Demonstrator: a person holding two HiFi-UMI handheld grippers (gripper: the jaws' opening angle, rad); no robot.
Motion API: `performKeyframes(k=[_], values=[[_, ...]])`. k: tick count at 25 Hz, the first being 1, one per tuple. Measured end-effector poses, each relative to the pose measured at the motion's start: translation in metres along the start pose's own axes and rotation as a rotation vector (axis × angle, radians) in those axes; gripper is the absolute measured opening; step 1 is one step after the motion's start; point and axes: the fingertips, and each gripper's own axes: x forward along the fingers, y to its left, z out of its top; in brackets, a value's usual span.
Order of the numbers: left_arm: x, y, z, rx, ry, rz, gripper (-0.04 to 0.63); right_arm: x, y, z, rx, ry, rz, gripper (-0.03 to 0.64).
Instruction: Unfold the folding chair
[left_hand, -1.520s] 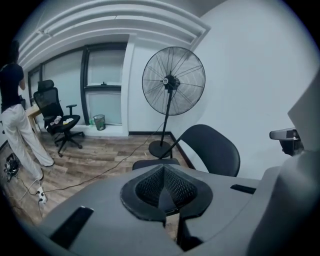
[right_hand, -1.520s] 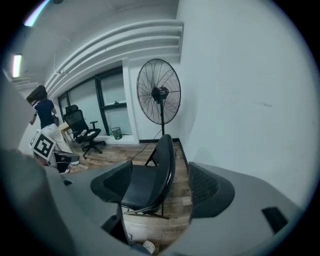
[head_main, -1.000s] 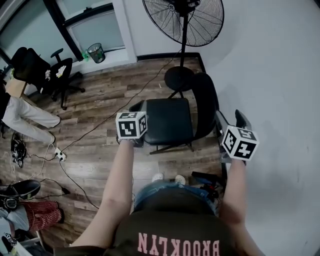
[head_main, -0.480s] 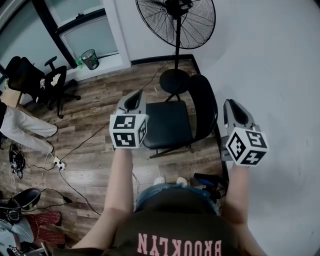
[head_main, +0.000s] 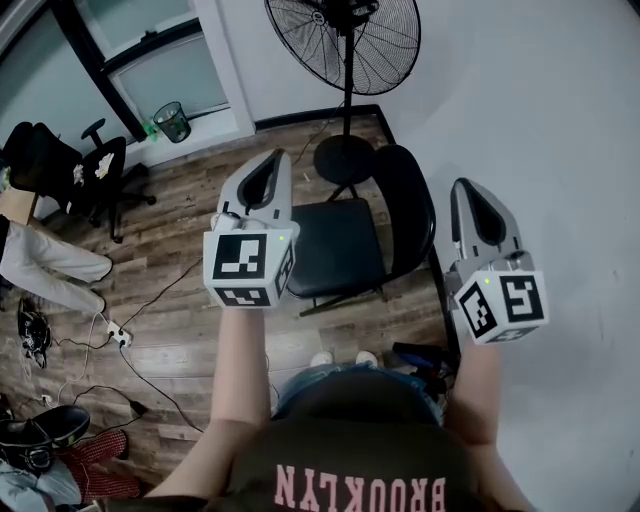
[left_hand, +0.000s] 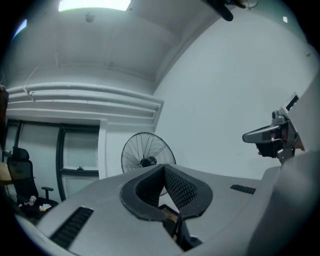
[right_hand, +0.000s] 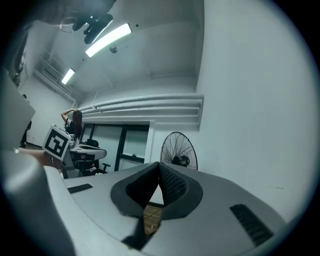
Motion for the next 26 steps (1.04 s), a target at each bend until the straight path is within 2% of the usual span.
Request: performKeyframes(k=[4, 7, 12, 19, 26], values=[[-0.003, -0.003, 0.018, 0.037, -0.069, 0.005, -0.002, -0.001, 0.002, 0.009, -0.096, -0.042, -0.013, 0.002], [-0.003, -0.007, 0.026, 0.067, -0.107, -0.002, -0.002, -0.001, 0.003, 0.013, -0.125, -0.062, -0.009, 0.0], [-0.007, -0.006, 0.035, 0.027, -0.167, -0.007, -0.002, -0.001, 0.006, 0.02, -0.17, -0.069, -0.017, 0.0], [-0.01, -0.011, 0.035, 0.029, -0.174, -0.004, -0.002, -0.007, 0.004, 0.018, -0.212, -0.056, -0.035, 0.0], [-0.012, -0.016, 0.039, 0.076, -0.188, 0.0, -0.002, -0.012, 0.001, 0.021, -0.24, -0.057, -0.048, 0.0]])
